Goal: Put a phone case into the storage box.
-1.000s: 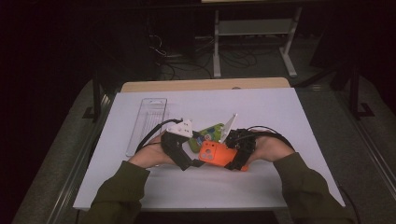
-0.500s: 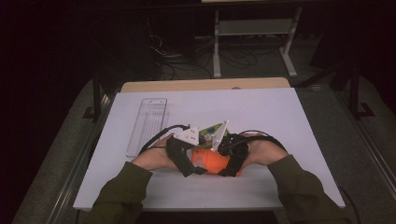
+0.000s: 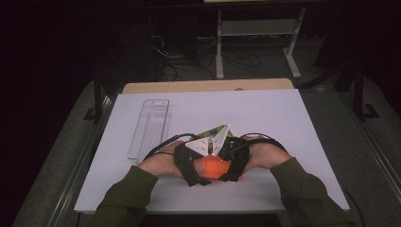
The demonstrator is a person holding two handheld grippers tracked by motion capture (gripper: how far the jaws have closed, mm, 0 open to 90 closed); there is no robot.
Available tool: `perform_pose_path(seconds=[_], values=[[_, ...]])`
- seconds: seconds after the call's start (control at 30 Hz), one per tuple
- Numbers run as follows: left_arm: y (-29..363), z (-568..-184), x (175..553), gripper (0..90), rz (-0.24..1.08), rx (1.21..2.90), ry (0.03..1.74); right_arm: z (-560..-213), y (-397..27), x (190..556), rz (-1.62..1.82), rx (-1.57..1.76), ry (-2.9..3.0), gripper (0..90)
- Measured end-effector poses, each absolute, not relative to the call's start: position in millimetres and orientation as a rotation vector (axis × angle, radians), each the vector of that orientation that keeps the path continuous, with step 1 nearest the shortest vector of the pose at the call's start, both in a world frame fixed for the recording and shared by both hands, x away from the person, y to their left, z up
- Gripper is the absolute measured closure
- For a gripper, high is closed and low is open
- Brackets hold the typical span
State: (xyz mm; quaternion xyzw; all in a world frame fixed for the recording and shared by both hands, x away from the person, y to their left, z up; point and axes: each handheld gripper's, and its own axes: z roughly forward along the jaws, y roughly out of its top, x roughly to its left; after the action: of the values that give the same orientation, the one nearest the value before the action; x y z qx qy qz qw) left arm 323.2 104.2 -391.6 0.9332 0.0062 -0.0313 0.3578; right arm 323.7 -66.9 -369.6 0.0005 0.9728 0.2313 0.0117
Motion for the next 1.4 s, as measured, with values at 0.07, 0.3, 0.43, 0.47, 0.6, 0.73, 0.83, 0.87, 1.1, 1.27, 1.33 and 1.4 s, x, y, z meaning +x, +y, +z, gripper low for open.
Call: perform_pose_path(seconds=[0.07,0.3,0.43,0.47,0.6,0.73,0.83,0.87,1.1,1.27,1.33,1.4], values=[[104.4,-391.4,322.8,5.5,-0.084,2.409,0.021,-369.5,-66.4,322.4,0.737,0.015,3.044,15.2],[105.4,-390.5,324.5,10.1,-0.068,2.420,0.005,-369.1,-65.8,322.3,0.735,-0.007,3.045,15.2],[106.2,-390.5,325.2,14.1,-0.075,2.423,0.000,-369.2,-65.7,321.7,0.732,-0.002,3.051,15.1],[106.2,-390.5,325.4,14.1,-0.077,2.423,0.000,-369.2,-65.7,321.7,0.732,-0.002,3.051,15.1],[106.0,-390.4,325.1,15.2,-0.082,2.421,-0.007,-369.1,-66.2,322.8,0.732,-0.017,3.056,14.9],[105.5,-389.6,324.3,15.7,-0.080,2.421,-0.002,-369.2,-68.0,322.5,0.742,-0.012,3.054,14.8],[106.2,-388.8,324.7,15.7,-0.081,2.428,-0.004,-369.3,-70.0,323.3,0.763,0.005,3.054,14.0],[106.5,-388.6,324.8,15.7,-0.071,2.430,0.002,-368.1,-72.5,324.6,0.794,0.017,3.065,12.1],[108.7,-389.0,326.9,15.6,-0.052,2.425,0.101,-357.8,-91.8,328.8,0.870,0.128,2.998,6.6],[110.8,-389.7,329.8,15.7,-0.002,2.391,0.251,-356.0,-119.4,332.5,0.953,0.316,2.927,5.9],[111.0,-390.8,329.7,15.6,0.006,2.379,0.277,-356.9,-128.1,333.2,0.972,0.380,2.894,5.9],[111.8,-392.0,330.3,15.6,0.013,2.375,0.326,-357.8,-135.8,333.7,0.991,0.455,2.857,6.0]])
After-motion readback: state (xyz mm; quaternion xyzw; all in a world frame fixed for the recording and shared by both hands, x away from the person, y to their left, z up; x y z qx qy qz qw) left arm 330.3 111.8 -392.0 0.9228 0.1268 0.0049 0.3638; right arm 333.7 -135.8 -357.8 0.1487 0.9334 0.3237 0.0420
